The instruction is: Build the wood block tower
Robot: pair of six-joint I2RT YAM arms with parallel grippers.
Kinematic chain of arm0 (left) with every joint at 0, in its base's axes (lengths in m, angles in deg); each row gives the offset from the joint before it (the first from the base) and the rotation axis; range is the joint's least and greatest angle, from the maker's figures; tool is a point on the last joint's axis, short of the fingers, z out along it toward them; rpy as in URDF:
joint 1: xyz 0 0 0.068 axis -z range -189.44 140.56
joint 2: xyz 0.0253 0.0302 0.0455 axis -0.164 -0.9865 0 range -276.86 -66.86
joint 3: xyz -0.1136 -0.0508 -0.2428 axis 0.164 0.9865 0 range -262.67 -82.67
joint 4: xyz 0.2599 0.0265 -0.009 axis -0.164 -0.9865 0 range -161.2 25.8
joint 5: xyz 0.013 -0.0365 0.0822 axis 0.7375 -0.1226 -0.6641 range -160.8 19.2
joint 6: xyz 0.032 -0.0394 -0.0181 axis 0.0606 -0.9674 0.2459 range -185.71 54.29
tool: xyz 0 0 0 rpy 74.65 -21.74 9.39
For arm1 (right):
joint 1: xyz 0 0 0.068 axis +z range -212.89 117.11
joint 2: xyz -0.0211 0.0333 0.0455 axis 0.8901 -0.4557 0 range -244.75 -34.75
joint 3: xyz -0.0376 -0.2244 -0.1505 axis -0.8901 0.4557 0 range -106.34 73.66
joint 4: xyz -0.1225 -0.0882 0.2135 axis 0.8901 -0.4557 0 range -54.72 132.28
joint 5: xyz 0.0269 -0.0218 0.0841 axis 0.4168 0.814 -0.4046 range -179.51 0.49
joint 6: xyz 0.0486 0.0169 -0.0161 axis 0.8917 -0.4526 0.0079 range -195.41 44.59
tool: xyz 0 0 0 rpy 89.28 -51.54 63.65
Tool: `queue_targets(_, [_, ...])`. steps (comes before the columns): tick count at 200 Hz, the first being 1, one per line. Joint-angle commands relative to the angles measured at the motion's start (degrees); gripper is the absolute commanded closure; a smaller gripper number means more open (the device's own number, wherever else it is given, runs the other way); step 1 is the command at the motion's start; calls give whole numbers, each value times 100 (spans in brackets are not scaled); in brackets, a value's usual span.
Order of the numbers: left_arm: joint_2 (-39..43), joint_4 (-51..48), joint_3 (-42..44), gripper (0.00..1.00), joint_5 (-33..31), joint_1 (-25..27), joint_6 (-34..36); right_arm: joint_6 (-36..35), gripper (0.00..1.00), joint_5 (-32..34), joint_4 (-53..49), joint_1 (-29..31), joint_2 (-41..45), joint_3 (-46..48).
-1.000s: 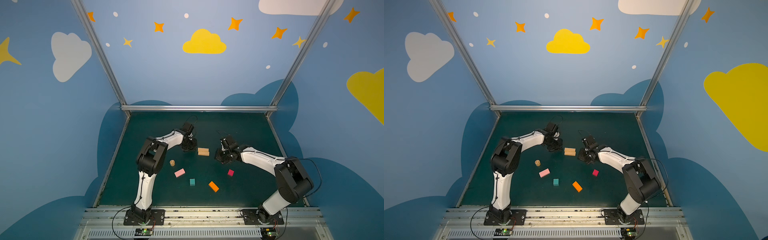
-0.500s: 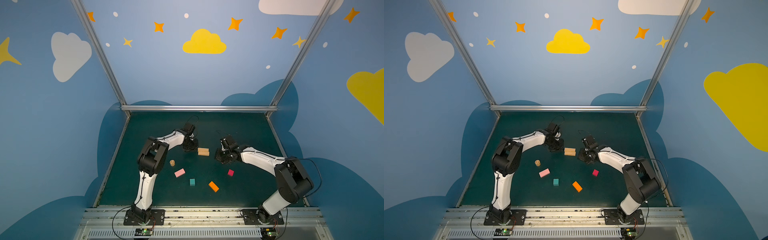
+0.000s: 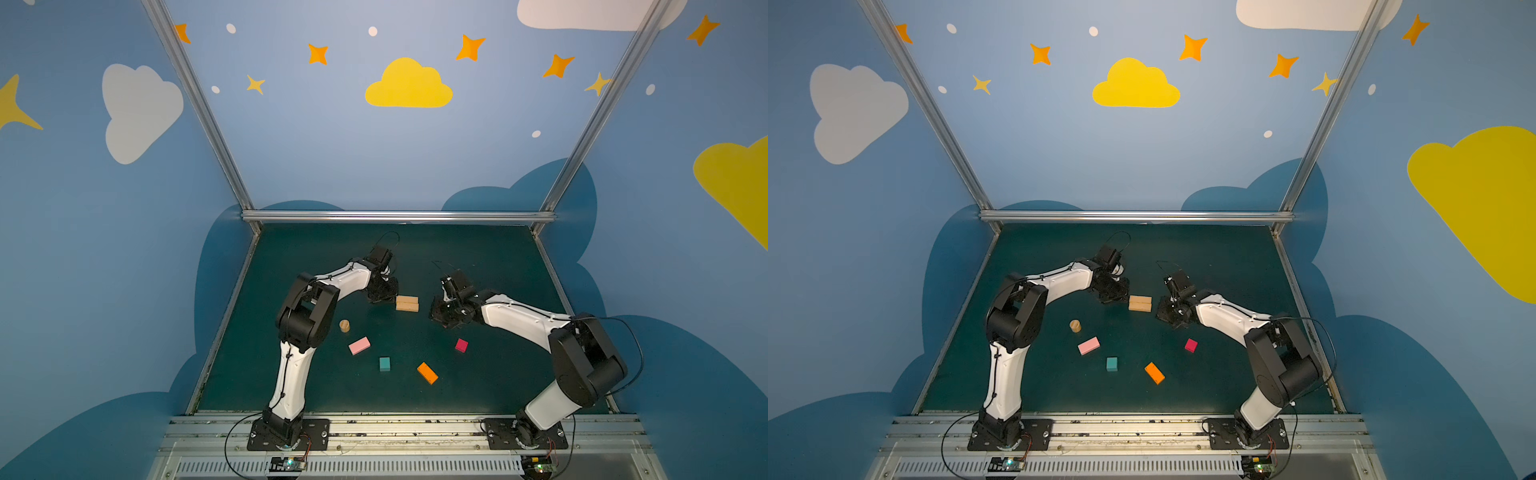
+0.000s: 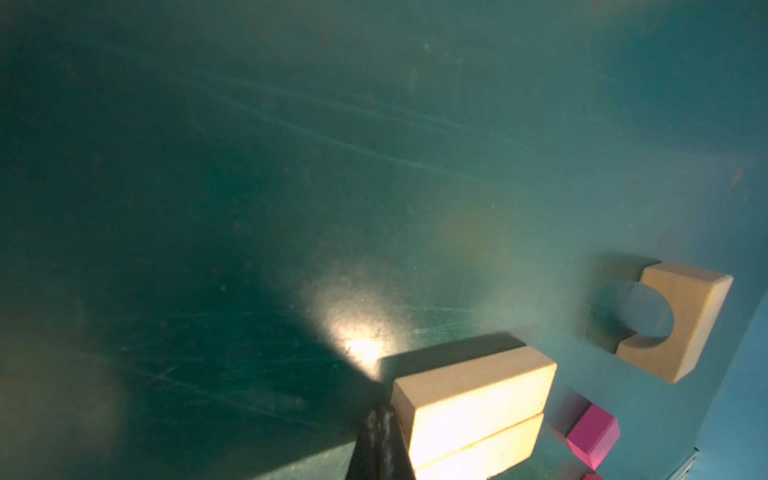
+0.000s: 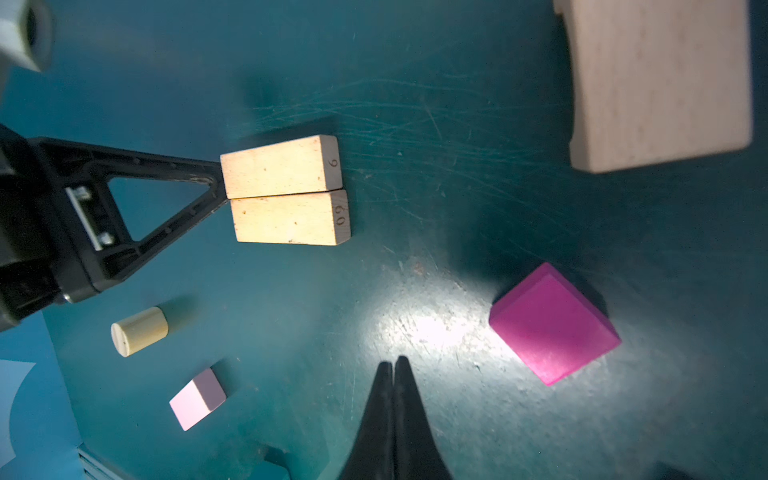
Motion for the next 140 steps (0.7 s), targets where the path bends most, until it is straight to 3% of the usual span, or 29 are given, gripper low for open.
queue_targets(1, [-200,-195,-53,96,-41,52,23,41,100,4,-36,-28,106,71])
queue_targets(140, [-106,-310,-76,96,-301,2,70,67,100,-75,39,-12,154,104])
